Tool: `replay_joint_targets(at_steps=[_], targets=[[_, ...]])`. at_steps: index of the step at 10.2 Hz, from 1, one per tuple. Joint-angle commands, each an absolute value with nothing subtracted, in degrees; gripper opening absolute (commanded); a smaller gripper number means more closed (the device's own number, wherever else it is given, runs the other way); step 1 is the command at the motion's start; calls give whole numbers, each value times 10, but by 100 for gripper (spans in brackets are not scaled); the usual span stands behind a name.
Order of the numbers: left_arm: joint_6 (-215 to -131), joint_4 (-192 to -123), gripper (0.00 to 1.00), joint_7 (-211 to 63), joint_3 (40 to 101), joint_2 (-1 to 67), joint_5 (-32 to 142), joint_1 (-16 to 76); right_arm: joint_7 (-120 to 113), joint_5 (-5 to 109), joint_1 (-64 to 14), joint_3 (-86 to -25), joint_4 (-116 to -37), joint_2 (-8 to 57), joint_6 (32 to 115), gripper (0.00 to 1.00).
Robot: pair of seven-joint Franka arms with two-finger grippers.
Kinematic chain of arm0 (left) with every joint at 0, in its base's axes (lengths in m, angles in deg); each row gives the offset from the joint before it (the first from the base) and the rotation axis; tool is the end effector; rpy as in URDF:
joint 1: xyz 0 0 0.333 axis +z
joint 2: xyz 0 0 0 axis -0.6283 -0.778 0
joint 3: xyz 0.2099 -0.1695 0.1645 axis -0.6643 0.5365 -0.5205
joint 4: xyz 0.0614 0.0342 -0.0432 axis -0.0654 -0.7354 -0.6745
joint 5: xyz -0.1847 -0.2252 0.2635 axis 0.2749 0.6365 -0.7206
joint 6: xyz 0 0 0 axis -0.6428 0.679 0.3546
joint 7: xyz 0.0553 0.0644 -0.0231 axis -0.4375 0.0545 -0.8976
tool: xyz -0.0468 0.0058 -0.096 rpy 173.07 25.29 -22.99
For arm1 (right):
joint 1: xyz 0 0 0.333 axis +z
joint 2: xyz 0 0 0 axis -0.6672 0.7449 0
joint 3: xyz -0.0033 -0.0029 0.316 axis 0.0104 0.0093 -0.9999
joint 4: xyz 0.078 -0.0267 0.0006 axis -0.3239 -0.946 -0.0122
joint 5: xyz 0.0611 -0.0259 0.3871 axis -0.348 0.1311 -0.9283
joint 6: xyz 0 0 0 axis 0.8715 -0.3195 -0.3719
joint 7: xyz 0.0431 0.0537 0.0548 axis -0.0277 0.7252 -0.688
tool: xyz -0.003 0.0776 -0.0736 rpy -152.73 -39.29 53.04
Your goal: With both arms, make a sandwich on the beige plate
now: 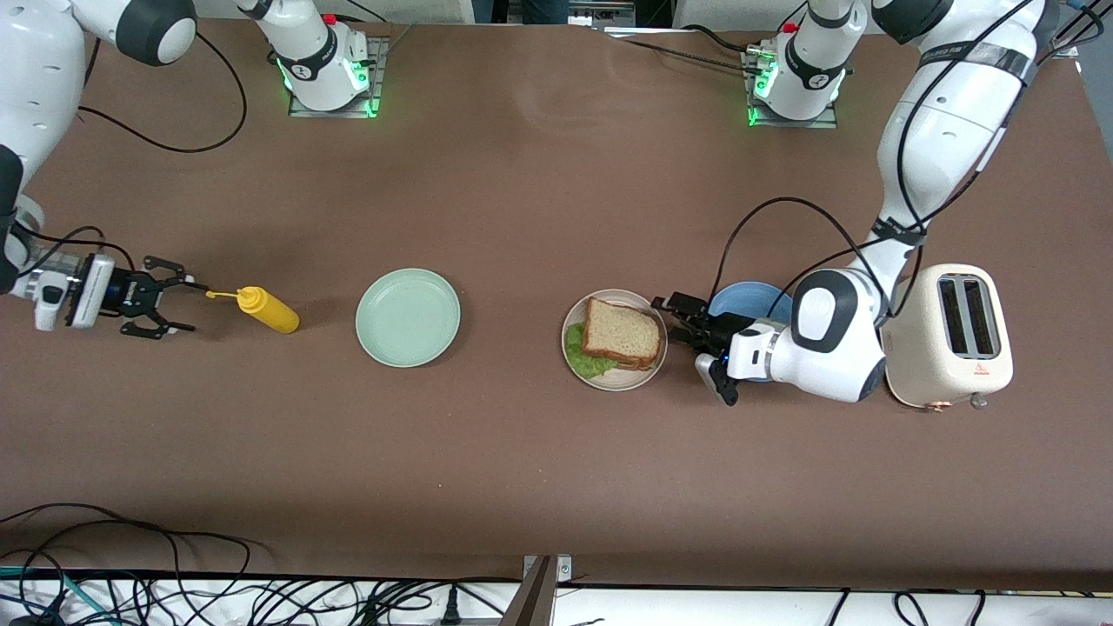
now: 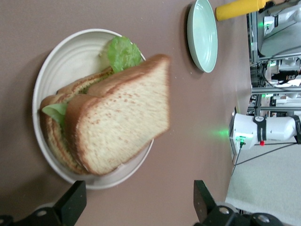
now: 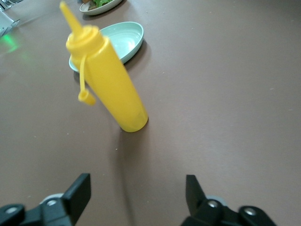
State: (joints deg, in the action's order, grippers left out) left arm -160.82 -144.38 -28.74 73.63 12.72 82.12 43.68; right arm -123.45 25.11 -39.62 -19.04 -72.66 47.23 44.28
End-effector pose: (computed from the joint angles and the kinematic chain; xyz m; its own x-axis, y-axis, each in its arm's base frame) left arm 0.6410 -0.2030 0.2118 0.8290 -0.5587 0.0251 -0.3429 -0.4723 0.8120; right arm 0.5628 -0.2679 0.2006 0.4446 0.6030 0.6624 0.8957 -0.3079 -0.3209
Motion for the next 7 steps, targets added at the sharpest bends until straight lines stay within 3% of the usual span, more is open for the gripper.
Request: replay_joint_targets(at_steps=[1, 7], targets=[[-1562, -1452, 100, -361, 737, 187, 743, 440, -1099, 300, -407, -192, -619, 476, 395, 96], [-1457, -1452, 100, -543, 738, 336, 489, 449, -664, 368, -374, -190, -408, 455, 313, 97]])
